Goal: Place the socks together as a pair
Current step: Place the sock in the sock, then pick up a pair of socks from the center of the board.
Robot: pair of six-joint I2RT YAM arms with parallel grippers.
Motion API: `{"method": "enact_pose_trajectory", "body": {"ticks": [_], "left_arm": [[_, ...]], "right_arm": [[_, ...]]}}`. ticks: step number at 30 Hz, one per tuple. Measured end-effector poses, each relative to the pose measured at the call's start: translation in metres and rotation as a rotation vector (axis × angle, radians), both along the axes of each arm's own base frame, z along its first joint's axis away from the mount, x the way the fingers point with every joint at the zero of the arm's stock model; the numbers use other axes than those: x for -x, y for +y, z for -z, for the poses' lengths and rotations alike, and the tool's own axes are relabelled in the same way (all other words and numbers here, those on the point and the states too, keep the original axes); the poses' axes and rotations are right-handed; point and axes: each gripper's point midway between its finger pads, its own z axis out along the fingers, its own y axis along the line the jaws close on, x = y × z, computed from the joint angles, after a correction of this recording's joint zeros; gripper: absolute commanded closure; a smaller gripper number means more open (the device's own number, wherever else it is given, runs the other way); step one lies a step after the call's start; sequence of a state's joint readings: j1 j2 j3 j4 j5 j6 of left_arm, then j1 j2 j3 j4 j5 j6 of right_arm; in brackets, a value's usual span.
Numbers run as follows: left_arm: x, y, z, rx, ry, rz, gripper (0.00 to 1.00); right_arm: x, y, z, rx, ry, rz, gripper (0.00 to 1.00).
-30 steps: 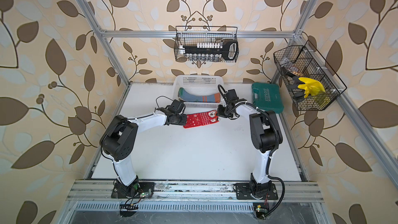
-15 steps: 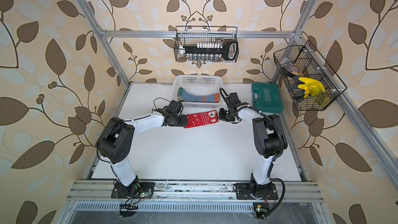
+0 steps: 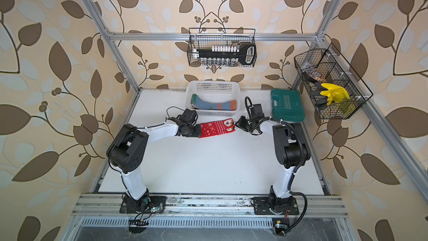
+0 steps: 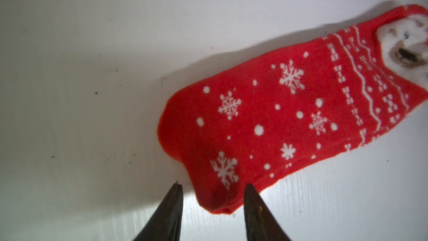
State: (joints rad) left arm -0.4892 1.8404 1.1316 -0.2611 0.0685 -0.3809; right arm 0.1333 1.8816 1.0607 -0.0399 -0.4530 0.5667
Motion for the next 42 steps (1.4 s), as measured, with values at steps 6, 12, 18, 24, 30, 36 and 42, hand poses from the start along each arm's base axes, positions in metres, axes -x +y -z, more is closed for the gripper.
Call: {"method": "enact_pose_trajectory", "body": {"ticks": [6,12,18,24,30,36,42], "left_arm": [[0.000,-0.001,0.000,0.002,-0.002,0.004,0.69],[0.000,-0.001,0.000,0.004,-0.001,0.002,0.87],[0.000,-0.001,0.000,0.001,-0.002,0.005,1.00],[0.002,0.000,0.001,0.001,0.001,0.005,1.00],[0.005,0.001,-0.006,0.012,-0.009,0.007,1.00],[0.006,0.001,-0.021,0.031,-0.039,0.009,1.00],[0.009,-0.002,-0.024,0.051,-0.034,0.018,0.76]], "right_arm": [[-0.009,0.011,0.001,-0.079,-0.014,0.001,0.73],[-0.012,0.016,-0.002,-0.119,-0.025,0.000,1.00],[0.001,0.015,-0.003,-0.111,-0.020,0.002,1.00],[0.009,0.018,-0.020,-0.081,-0.062,-0.014,1.00],[0.022,0.010,-0.028,-0.036,-0.085,-0.004,1.00],[0.032,0.005,-0.022,-0.005,-0.077,0.004,1.00],[0.041,0.003,-0.006,0.019,-0.038,-0.001,0.75]]}}
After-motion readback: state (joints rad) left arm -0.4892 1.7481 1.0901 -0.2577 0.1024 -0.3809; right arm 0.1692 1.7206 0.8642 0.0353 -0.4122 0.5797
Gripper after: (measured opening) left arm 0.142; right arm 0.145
